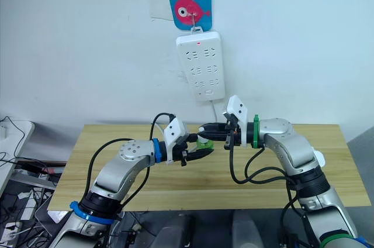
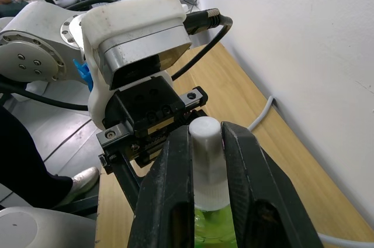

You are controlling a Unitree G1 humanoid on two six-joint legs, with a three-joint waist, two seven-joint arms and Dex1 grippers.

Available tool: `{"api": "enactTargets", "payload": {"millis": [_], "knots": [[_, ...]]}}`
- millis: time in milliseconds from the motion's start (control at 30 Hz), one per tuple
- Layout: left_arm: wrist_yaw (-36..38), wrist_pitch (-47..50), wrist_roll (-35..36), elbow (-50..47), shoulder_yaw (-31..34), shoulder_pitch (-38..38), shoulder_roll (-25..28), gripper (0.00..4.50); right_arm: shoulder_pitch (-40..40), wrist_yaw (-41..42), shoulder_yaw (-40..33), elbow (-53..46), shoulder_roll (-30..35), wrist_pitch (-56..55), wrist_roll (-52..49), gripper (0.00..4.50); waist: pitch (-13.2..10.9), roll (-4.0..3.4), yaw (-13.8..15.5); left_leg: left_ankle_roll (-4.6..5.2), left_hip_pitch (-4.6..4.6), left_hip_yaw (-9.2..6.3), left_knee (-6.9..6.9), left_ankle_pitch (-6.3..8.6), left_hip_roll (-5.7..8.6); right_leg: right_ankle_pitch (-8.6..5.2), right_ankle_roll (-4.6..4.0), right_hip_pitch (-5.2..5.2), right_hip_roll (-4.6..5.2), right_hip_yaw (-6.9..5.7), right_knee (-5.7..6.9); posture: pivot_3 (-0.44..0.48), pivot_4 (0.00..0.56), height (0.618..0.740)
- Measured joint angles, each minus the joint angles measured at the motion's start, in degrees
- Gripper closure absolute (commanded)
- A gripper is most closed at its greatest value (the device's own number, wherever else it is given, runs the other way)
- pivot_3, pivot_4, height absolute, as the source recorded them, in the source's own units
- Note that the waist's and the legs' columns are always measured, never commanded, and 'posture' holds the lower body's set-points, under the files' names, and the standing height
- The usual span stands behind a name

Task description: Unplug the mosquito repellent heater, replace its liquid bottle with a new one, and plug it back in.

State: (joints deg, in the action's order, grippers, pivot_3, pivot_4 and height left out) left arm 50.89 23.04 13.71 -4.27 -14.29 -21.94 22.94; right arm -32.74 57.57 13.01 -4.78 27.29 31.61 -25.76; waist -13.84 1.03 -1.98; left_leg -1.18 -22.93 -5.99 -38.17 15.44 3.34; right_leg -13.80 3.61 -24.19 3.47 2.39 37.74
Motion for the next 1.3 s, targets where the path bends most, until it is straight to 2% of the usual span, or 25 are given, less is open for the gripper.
{"api": "enactTargets", "payload": {"millis": [67,800,933,1167,1300], "knots": [[0.08,-0.46,-0.03,0.00,0.00,-0.34,-0.07,2.26,0.00,0.02,0.01,0.88,-0.19,-0.16,0.24,2.57,0.00,0.00,0.02,0.00,0.00,0.01,0.00,0.00,0.00,0.00,0.00,0.00,0.00,0.01,0.00,-0.047,0.221,0.740],[0.87,-0.93,0.03,-0.03,0.00,-0.55,-0.25,2.26,0.25,2.43,1.47,3.54,-1.09,-3.49,4.30,2.57,0.00,0.00,0.02,-0.06,0.00,0.01,0.00,-0.03,0.00,0.00,0.00,-0.01,0.00,0.00,0.00,-0.047,0.217,0.740],[0.88,-0.89,0.02,0.01,0.05,-0.57,-0.22,2.26,0.20,2.42,1.29,3.55,-1.39,-3.51,4.31,3.36,0.00,0.00,0.02,-0.06,0.00,0.01,0.00,-0.03,0.00,0.00,0.00,-0.01,-0.01,0.00,0.00,-0.051,0.217,0.740],[1.63,-1.21,0.09,-0.08,-0.17,-0.51,-0.06,2.26,0.20,4.10,1.19,3.55,-0.88,-3.63,4.18,3.38,0.00,0.00,-0.01,-0.06,0.00,0.01,0.00,-0.04,0.00,0.00,0.00,-0.01,-0.01,0.00,0.00,-0.055,0.217,0.740],[5.14,-3.74,0.48,-0.86,-1.16,-0.06,1.55,2.26,-0.76,10.65,1.53,4.81,0.29,-5.48,4.12,3.38,0.00,0.00,-0.05,-0.04,0.01,0.02,0.00,-0.02,-0.01,0.00,0.00,-0.01,-0.01,0.00,0.00,-0.057,0.218,0.740]]}}
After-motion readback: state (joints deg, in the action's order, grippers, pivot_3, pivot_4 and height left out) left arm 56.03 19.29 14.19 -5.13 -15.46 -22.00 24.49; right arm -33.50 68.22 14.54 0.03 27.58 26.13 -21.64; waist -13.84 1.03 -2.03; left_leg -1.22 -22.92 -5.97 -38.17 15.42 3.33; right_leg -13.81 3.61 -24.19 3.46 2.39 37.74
